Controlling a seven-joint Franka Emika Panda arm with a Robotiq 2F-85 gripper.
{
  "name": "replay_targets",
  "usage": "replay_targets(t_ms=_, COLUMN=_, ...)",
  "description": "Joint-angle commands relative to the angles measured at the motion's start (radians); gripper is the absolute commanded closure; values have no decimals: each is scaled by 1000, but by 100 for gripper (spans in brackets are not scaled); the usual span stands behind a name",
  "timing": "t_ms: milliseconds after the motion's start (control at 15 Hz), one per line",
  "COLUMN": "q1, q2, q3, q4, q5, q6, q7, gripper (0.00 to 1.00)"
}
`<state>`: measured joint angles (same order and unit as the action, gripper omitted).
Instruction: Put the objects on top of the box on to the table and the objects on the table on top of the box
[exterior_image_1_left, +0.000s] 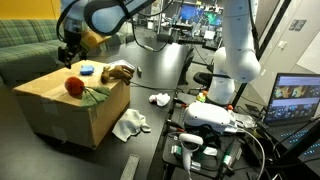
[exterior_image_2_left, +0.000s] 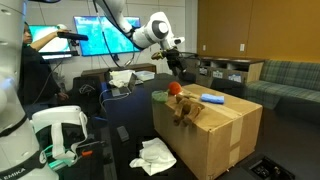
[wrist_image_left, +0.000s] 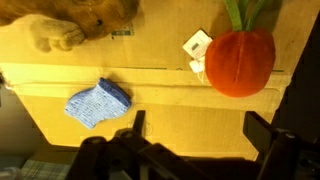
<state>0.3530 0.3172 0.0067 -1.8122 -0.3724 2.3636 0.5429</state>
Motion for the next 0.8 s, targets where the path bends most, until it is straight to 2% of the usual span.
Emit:
replay_targets(t_ms=0, q1=-23, q2=-174, q3=11, q4=-111, q5=-22, q6=-112, q7=-4, gripper=0)
replay_targets(t_ms=333, q1=-79, q2=-425, q3=64, q4=-251, q5=-11, q6=-306, q7=-5, gripper=0)
replay_targets(t_ms=733, q1=-149, q2=-762, q3=146, q4=-430, q5=81, q6=-568, q7=-42, gripper=0)
